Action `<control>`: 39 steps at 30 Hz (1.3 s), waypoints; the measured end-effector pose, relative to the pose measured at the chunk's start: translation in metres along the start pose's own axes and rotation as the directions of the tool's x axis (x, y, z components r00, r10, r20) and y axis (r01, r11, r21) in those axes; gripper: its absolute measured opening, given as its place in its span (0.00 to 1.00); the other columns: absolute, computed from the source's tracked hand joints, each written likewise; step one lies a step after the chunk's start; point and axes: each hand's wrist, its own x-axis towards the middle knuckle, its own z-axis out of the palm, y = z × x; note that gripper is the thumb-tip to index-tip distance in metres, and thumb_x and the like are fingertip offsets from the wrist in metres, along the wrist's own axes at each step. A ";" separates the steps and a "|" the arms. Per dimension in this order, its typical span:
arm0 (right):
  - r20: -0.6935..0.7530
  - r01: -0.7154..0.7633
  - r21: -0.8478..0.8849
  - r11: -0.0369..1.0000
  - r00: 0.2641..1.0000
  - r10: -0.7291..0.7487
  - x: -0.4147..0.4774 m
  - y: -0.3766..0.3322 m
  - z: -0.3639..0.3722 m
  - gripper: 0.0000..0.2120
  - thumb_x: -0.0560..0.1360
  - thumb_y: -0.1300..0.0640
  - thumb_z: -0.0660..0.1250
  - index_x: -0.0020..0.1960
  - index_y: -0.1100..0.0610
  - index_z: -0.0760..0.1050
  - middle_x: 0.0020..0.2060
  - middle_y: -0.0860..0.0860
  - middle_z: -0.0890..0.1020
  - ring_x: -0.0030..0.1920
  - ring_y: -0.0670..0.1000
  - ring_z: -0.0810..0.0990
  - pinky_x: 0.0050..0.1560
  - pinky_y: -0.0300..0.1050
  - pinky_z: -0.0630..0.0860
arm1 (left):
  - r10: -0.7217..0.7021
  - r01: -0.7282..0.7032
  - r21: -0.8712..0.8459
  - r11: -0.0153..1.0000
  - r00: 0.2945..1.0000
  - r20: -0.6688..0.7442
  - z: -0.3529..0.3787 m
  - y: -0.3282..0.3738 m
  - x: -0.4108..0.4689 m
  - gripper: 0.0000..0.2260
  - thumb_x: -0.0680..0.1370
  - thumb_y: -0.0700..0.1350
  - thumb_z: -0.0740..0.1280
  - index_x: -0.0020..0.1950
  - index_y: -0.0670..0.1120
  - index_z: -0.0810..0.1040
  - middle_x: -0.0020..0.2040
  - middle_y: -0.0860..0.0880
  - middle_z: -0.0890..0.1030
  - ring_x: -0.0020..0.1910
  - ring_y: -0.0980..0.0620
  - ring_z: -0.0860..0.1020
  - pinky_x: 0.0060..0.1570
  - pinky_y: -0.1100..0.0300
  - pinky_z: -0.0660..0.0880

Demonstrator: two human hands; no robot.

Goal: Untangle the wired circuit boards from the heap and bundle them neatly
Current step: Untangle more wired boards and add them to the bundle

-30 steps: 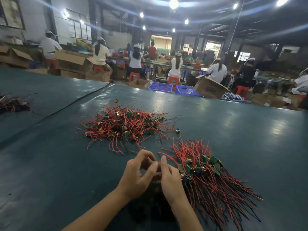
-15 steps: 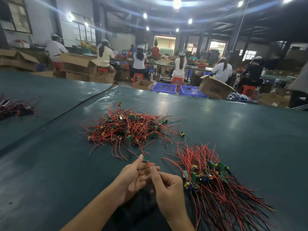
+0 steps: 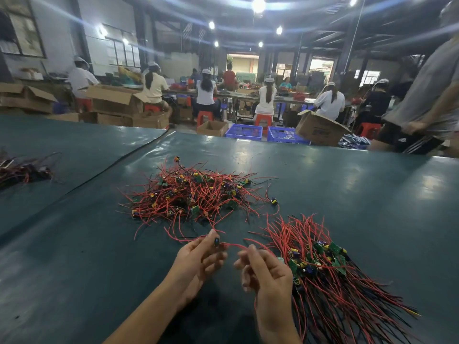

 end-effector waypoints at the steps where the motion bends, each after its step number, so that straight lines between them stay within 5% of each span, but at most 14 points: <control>1: -0.021 -0.050 0.110 0.993 0.998 0.053 0.003 -0.001 -0.001 0.09 0.67 0.53 0.77 0.44 0.56 0.84 0.35 0.59 0.83 0.23 0.46 0.70 0.22 0.37 0.66 | 0.052 -0.051 0.021 0.998 0.998 -0.032 0.000 -0.001 0.000 0.14 0.68 0.49 0.71 0.44 0.40 0.77 0.35 0.41 0.83 0.28 0.51 0.80 0.27 0.63 0.78; 4: -0.062 -0.122 0.283 0.951 0.987 0.145 0.011 0.000 -0.006 0.29 0.61 0.54 0.76 0.62 0.52 0.76 0.46 0.58 0.84 0.26 0.46 0.72 0.21 0.38 0.68 | 0.197 -0.182 0.152 0.971 0.976 -0.090 -0.001 -0.004 0.000 0.16 0.67 0.53 0.71 0.41 0.40 0.76 0.32 0.42 0.81 0.27 0.52 0.79 0.26 0.63 0.76; 6: -0.052 -0.175 0.255 0.951 0.979 0.195 0.012 0.003 -0.004 0.32 0.62 0.56 0.76 0.65 0.56 0.73 0.46 0.56 0.84 0.27 0.46 0.72 0.22 0.38 0.68 | 0.249 -0.226 0.218 0.949 0.965 -0.087 -0.001 -0.006 -0.001 0.18 0.66 0.56 0.71 0.39 0.41 0.75 0.31 0.42 0.81 0.25 0.51 0.77 0.27 0.61 0.75; 11: -0.083 -0.231 -0.026 0.973 0.970 0.228 0.010 0.016 0.008 0.16 0.67 0.51 0.72 0.52 0.57 0.84 0.33 0.53 0.83 0.25 0.45 0.71 0.23 0.38 0.69 | 0.321 -0.310 0.337 0.889 0.947 0.024 -0.002 -0.009 -0.006 0.19 0.65 0.60 0.72 0.34 0.45 0.75 0.31 0.41 0.81 0.26 0.52 0.77 0.29 0.61 0.74; 16: -0.138 -0.241 -0.153 0.959 0.966 0.220 0.007 0.011 0.011 0.11 0.68 0.44 0.70 0.41 0.50 0.86 0.30 0.54 0.82 0.27 0.52 0.77 0.28 0.44 0.77 | 0.330 -0.349 0.417 0.839 0.936 0.121 -0.004 -0.013 -0.007 0.17 0.69 0.60 0.71 0.29 0.50 0.76 0.27 0.48 0.77 0.27 0.53 0.76 0.32 0.60 0.74; 18: -0.140 -0.226 -0.170 0.959 0.969 0.204 0.007 0.010 0.011 0.09 0.73 0.48 0.69 0.40 0.50 0.86 0.35 0.62 0.82 0.34 0.65 0.79 0.38 0.57 0.82 | 0.312 -0.350 0.432 0.831 0.937 0.159 -0.004 -0.012 -0.009 0.17 0.69 0.61 0.70 0.31 0.48 0.78 0.29 0.48 0.78 0.29 0.53 0.77 0.33 0.60 0.74; 20: -0.155 -0.213 -0.199 0.956 0.971 0.184 0.007 0.010 0.011 0.09 0.76 0.54 0.68 0.40 0.51 0.86 0.40 0.65 0.82 0.45 0.68 0.80 0.48 0.66 0.79 | 0.295 -0.348 0.458 0.818 0.937 0.187 -0.004 -0.012 -0.011 0.17 0.68 0.61 0.71 0.34 0.47 0.82 0.31 0.49 0.80 0.31 0.54 0.78 0.34 0.62 0.75; 23: -0.159 -0.190 -0.230 0.954 0.975 0.156 0.006 0.005 0.010 0.09 0.74 0.52 0.70 0.38 0.52 0.86 0.36 0.56 0.85 0.41 0.56 0.85 0.46 0.52 0.82 | 0.271 -0.360 0.466 0.809 0.930 0.248 -0.004 -0.012 -0.013 0.15 0.68 0.59 0.72 0.38 0.47 0.84 0.32 0.48 0.82 0.32 0.54 0.79 0.35 0.63 0.75; 27: -0.112 -0.174 -0.302 0.937 0.983 0.146 0.006 0.004 0.008 0.13 0.76 0.53 0.69 0.34 0.53 0.85 0.28 0.50 0.83 0.30 0.44 0.79 0.32 0.34 0.73 | 0.262 -0.382 0.487 0.786 0.918 0.297 -0.003 -0.013 -0.011 0.12 0.71 0.54 0.73 0.40 0.45 0.85 0.35 0.45 0.84 0.33 0.51 0.80 0.35 0.61 0.76; 33: -0.174 -0.216 -0.279 0.936 0.970 0.172 0.012 0.007 0.005 0.14 0.79 0.56 0.66 0.38 0.50 0.86 0.36 0.49 0.86 0.39 0.46 0.84 0.42 0.43 0.81 | 0.225 -0.363 0.498 0.787 0.922 0.315 -0.002 -0.010 -0.011 0.14 0.70 0.56 0.73 0.41 0.46 0.85 0.35 0.45 0.84 0.30 0.55 0.78 0.33 0.65 0.74; 36: -0.293 -0.247 -0.135 0.960 0.935 0.199 0.019 0.001 -0.002 0.12 0.78 0.56 0.66 0.40 0.49 0.86 0.28 0.45 0.79 0.23 0.42 0.70 0.25 0.34 0.67 | 0.183 -0.314 0.465 0.828 0.934 0.306 -0.004 -0.006 -0.011 0.12 0.70 0.54 0.72 0.39 0.45 0.85 0.34 0.42 0.84 0.30 0.53 0.77 0.32 0.64 0.74; 39: -0.377 -0.207 0.026 0.978 0.904 0.201 0.027 -0.011 -0.018 0.12 0.78 0.57 0.67 0.40 0.53 0.86 0.27 0.47 0.75 0.22 0.42 0.61 0.20 0.35 0.59 | 0.185 -0.308 0.415 0.856 0.933 0.309 -0.005 0.000 -0.012 0.12 0.69 0.53 0.71 0.37 0.45 0.84 0.32 0.41 0.83 0.27 0.53 0.76 0.30 0.65 0.73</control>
